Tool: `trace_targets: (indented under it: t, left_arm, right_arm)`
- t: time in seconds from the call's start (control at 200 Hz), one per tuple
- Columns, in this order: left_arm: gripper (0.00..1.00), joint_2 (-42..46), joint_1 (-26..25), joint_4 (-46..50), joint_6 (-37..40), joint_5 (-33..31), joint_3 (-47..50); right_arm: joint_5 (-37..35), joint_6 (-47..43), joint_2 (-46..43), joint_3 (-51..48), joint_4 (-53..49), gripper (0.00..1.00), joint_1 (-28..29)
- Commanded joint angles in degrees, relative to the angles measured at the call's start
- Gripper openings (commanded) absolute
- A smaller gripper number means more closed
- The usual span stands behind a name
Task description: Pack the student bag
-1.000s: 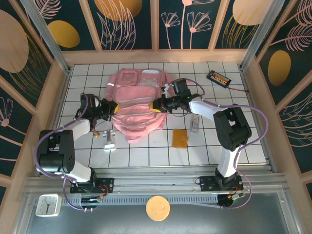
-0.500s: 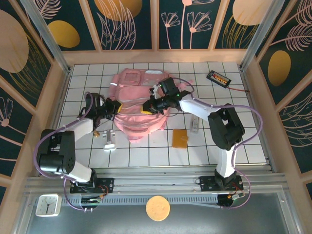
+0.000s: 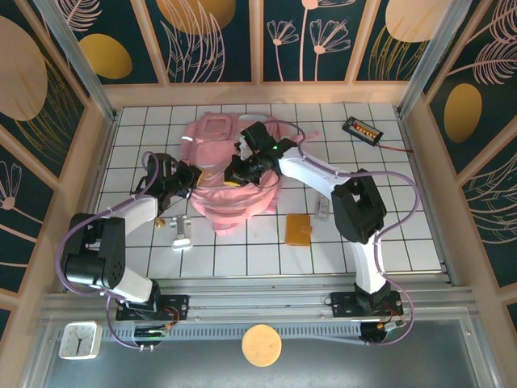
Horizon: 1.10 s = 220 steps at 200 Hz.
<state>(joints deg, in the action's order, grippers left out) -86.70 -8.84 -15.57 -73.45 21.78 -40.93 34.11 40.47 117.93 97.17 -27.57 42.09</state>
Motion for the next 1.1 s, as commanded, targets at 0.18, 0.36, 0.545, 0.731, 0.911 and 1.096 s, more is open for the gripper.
trace_targets:
  t: [0.18,0.36,0.545,0.731,0.911,1.096]
  left_arm:
    - [0.00,2.6,-3.5,-4.3,-2.0,7.7,-1.5]
    - [0.00,3.5,-3.1,-4.0,-1.7,7.9,0.8]
    - [0.00,3.8,-2.8,-3.1,-0.8,8.4,0.8]
    - [0.00,3.6,-2.8,-2.8,-0.9,8.7,0.0]
    - [0.00,3.5,-2.7,-2.8,-0.9,9.0,-0.4]
    - [0.00,2.9,-2.7,-3.1,-0.9,9.7,-0.6]
  right_arm:
    - [3.7,-6.4,2.6,2.1,-1.4,0.27,3.9]
    - [-0.5,-4.6,-9.4,-8.1,1.0,0.55,0.6]
    - [-0.7,-1.8,-21.7,-20.6,4.3,0.57,-7.7]
    - [0.7,-1.8,-23.3,-24.5,6.5,0.57,-15.7]
    - [2.4,0.5,-19.0,-24.1,10.8,0.56,-17.3]
    - [3.7,2.4,-13.9,-19.3,12.9,0.51,-16.9]
